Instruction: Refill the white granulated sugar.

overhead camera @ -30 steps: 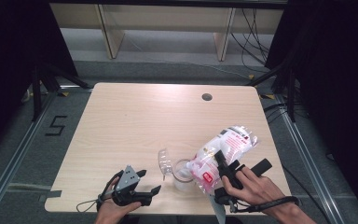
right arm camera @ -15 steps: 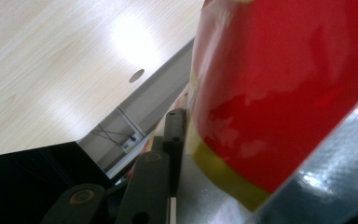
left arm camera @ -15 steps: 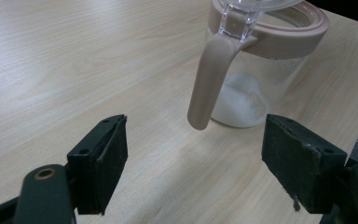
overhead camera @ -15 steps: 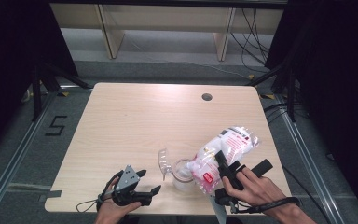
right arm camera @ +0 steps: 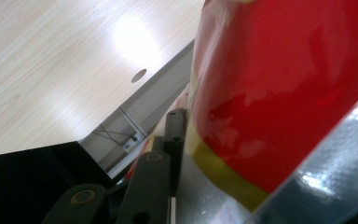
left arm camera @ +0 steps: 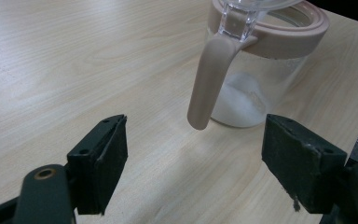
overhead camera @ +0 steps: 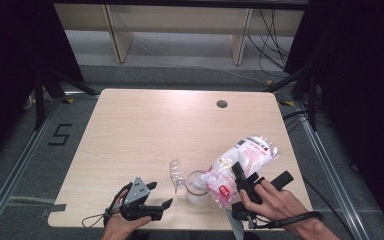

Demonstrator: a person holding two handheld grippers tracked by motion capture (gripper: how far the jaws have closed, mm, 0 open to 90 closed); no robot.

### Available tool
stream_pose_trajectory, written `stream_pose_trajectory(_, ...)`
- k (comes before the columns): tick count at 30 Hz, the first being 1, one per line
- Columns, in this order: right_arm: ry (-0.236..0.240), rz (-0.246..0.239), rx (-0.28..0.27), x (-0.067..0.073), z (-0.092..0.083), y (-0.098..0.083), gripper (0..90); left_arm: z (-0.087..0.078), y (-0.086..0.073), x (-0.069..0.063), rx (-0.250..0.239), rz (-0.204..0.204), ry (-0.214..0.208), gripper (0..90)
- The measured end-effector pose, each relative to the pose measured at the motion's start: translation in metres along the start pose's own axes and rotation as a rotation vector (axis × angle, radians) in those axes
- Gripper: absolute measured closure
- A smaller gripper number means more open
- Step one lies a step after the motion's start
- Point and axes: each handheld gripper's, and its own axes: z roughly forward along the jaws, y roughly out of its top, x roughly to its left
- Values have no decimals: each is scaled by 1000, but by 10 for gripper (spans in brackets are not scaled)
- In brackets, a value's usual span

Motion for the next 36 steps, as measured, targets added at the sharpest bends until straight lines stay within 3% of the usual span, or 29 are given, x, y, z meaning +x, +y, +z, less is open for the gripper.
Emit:
stream_pose_trajectory(12,8,22,8,3,-1,0,773,0,0,0,1,0,0,222)
stream_pose_trajectory(20,3,2,4,0,-1,0,774,0,0,0,0,-1,-1,221)
stream_pose_trajectory(25,-1,20,9,1,-1,-1,776,0,0,0,0,0,-1,222)
stream_pose_trajectory(28,0,0,8,0,-2,-1,777,0,0,0,0,0,-1,221)
stream_pose_trajectory(30,-4,20,10,1,-2,-1,778,0,0,0,0,0,-1,221)
stream_pose_trajectory(31,-5,1,3,0,-1,-1,779,0,0,0,-1,0,-1,222)
stream_pose_trajectory(36,0,-4,10,1,-2,-1,780,0,0,0,0,0,-1,221)
